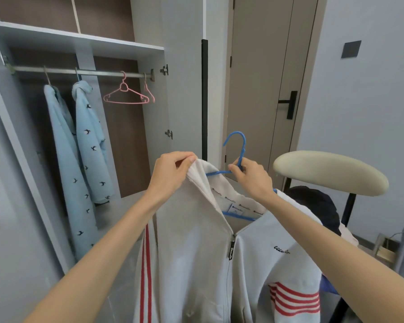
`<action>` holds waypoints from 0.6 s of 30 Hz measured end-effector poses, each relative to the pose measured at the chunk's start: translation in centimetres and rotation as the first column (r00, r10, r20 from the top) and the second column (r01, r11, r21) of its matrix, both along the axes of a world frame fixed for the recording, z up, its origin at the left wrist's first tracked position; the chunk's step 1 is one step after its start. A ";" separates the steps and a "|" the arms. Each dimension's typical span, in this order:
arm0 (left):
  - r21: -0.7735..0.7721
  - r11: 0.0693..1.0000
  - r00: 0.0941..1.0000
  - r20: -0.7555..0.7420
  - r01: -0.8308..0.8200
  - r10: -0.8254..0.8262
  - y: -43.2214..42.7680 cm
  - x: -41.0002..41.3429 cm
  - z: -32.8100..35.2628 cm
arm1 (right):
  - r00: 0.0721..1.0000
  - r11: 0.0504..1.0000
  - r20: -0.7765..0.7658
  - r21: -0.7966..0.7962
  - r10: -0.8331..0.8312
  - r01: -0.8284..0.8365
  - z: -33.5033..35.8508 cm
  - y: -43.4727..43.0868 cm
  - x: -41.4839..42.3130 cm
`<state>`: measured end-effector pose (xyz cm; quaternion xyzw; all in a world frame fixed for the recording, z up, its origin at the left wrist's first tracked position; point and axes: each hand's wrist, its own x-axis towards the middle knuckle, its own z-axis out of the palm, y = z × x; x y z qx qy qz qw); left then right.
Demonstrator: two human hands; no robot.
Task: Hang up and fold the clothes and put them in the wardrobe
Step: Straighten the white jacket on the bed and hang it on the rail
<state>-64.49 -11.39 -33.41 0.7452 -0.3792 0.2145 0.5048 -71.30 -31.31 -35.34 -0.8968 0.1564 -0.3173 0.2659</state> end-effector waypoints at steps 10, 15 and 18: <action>0.182 0.953 0.964 -0.065 -0.244 0.259 2.0 2.6 -2.9 | 0.960 0.971 0.274 0.237 -0.049 -0.018 2.9 -0.1 -0.9; -0.033 0.998 0.706 -0.708 -0.058 0.018 0.2 1.6 -1.1 | 0.945 0.984 0.326 0.177 -0.030 -0.030 3.4 0.8 -1.5; -0.314 0.946 0.547 -0.807 -0.077 -0.223 -0.8 1.4 0.0 | 0.942 0.992 0.336 0.126 -0.019 -0.025 3.1 1.4 -1.9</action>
